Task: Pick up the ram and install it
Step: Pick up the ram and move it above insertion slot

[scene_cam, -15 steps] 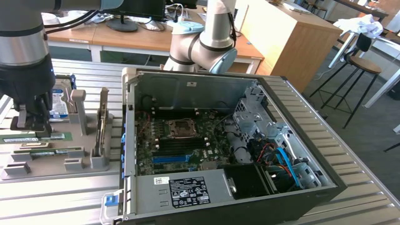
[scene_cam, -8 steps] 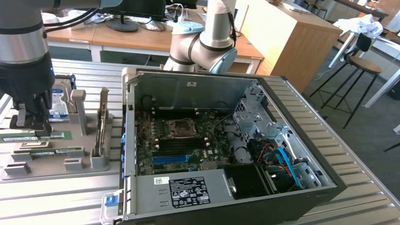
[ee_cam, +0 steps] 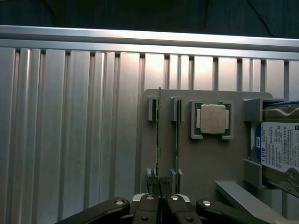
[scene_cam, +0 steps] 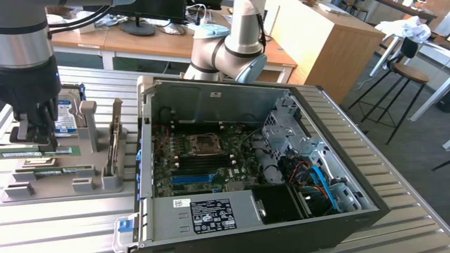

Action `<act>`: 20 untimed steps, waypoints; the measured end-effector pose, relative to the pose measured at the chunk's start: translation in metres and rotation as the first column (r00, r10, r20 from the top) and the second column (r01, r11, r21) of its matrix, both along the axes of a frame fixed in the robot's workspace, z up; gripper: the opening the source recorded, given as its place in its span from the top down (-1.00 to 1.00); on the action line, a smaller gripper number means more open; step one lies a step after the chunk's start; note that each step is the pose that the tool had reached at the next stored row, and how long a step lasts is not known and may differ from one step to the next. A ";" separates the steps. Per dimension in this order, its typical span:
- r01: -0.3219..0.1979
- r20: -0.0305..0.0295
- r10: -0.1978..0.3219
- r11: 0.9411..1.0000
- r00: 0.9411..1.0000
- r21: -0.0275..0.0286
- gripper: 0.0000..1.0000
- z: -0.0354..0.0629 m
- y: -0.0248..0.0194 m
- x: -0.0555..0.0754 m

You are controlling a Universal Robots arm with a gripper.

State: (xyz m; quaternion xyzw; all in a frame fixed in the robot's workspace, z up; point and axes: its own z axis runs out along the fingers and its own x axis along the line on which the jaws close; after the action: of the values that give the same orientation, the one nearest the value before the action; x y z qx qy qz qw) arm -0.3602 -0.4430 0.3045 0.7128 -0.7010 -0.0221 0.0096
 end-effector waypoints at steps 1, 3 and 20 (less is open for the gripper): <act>0.000 0.000 0.000 1.000 1.000 0.000 0.77 0.0004 0.0000 0.000; 0.000 0.000 0.000 1.000 1.000 0.000 0.77 0.0015 0.0000 0.000; 0.000 0.000 0.000 1.000 1.000 -0.001 0.77 0.0190 0.0000 0.000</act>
State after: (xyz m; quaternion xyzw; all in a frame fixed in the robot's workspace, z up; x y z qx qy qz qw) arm -0.3601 -0.4430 0.3235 0.7128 -0.7010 -0.0216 0.0100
